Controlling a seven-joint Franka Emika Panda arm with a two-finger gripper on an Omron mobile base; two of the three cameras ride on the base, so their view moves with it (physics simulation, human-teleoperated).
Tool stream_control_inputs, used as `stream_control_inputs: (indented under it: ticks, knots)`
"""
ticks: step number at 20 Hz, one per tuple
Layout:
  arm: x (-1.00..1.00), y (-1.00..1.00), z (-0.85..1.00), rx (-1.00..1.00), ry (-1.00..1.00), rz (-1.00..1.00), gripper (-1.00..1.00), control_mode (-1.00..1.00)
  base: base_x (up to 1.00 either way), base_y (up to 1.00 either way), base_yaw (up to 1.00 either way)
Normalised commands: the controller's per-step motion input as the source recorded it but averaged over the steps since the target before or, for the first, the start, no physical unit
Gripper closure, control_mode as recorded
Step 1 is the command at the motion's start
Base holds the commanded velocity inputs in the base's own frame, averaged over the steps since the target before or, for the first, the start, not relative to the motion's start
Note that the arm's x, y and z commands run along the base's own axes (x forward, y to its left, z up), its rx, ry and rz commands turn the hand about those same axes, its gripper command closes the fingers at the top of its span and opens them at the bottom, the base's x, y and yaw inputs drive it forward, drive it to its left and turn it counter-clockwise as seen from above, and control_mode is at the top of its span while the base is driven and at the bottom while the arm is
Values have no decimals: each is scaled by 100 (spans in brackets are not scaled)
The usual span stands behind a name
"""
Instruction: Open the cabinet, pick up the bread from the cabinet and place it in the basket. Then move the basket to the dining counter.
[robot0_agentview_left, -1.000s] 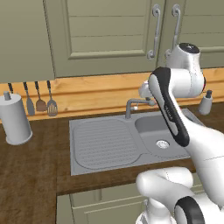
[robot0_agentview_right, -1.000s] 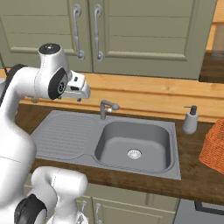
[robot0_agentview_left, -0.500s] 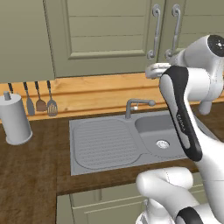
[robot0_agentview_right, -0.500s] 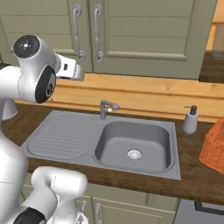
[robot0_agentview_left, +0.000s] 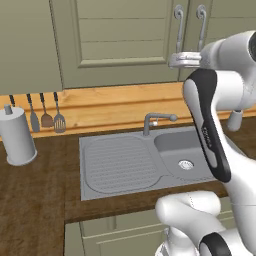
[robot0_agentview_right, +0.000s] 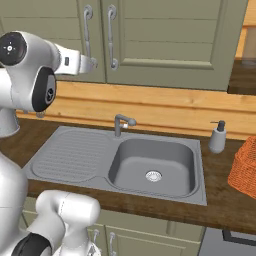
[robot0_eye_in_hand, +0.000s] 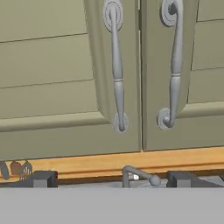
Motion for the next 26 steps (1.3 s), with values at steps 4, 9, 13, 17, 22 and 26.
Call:
stream_control_inputs:
  ticks: [4,9,13,17,22,26]
  knots:
    - [0,-8,65,8,-1,-10,-100,-100,0,0,0]
    - [0,-8,31,4,-6,-2,-100,-100,0,0,0]
    - [-1,-1,0,4,-12,-3,-100,-100,0,0,0]
    - [10,-12,21,11,0,-2,-100,-100,0,0,0]
    - [27,-5,33,12,2,0,-100,-100,0,0,0]
    - [36,-1,6,8,12,0,-100,-100,0,0,0]
